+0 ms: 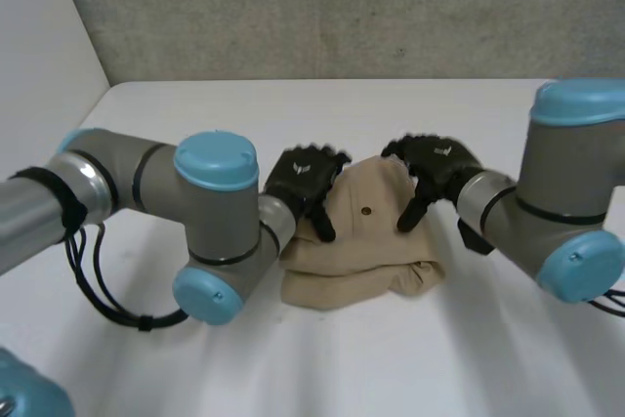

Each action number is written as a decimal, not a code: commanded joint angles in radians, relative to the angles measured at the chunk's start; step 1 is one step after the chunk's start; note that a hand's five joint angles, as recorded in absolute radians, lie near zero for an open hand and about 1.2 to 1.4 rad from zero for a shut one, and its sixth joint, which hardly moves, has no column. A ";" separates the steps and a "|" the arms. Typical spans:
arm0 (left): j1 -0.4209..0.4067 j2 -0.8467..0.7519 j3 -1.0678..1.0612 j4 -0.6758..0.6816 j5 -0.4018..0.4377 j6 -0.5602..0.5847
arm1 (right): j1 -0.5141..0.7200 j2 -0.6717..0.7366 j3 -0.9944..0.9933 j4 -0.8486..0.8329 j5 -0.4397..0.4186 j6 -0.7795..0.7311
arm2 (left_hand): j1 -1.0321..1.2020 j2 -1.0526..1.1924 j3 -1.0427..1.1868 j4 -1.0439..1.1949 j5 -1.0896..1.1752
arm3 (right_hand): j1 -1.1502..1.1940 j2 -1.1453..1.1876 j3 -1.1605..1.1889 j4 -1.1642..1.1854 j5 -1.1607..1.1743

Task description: Fold the shorts.

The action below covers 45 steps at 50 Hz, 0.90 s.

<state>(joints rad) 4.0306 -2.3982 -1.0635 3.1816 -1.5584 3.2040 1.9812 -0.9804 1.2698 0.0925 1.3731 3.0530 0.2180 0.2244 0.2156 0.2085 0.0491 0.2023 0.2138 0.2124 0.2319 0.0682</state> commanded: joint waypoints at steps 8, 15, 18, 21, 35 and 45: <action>0.012 -0.003 -0.121 -0.054 -0.143 0.152 | -0.012 0.124 -0.044 0.064 0.027 -0.175 | 0.019 0.013 0.021 0.029 0.013 | -0.028 -0.039 -0.038 -0.057 -0.068; -0.001 0.105 -0.130 -0.051 -0.141 0.186 | -0.005 0.037 -0.053 0.064 0.027 -0.178 | -0.022 -0.028 -0.020 -0.013 -0.028 | -0.028 -0.039 -0.038 -0.057 -0.068; 0.001 0.213 -0.128 -0.046 -0.138 0.182 | -0.005 -0.079 -0.061 0.058 0.027 -0.174 | -0.031 -0.037 -0.029 -0.021 -0.037 | -0.028 -0.039 -0.038 -0.057 -0.068; 0.010 0.292 -0.130 -0.045 -0.138 0.177 | -0.012 -0.159 -0.084 0.046 0.070 -0.163 | -0.037 -0.043 -0.034 -0.027 -0.042 | -0.028 -0.039 -0.038 -0.057 -0.068; 0.249 0.636 -0.092 -0.216 -0.141 -0.004 | -0.065 -0.362 -0.096 -0.028 0.371 -0.140 | -0.040 -0.046 -0.037 -0.030 -0.045 | -0.028 -0.039 -0.038 -0.057 -0.068; 0.366 0.675 -0.090 -0.327 -0.017 -0.115 | -0.067 -0.368 -0.115 0.029 0.363 -0.142 | -0.043 -0.049 -0.040 -0.033 -0.048 | -0.028 -0.039 -0.038 -0.057 -0.068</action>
<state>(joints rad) 4.3386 -1.7383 -1.1468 2.8997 -1.6538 3.1360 1.9134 -1.3514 1.1617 0.0903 1.7507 2.9142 0.1848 0.1981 0.2132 0.2045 0.0428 0.1804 0.2136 0.2107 0.2319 0.0600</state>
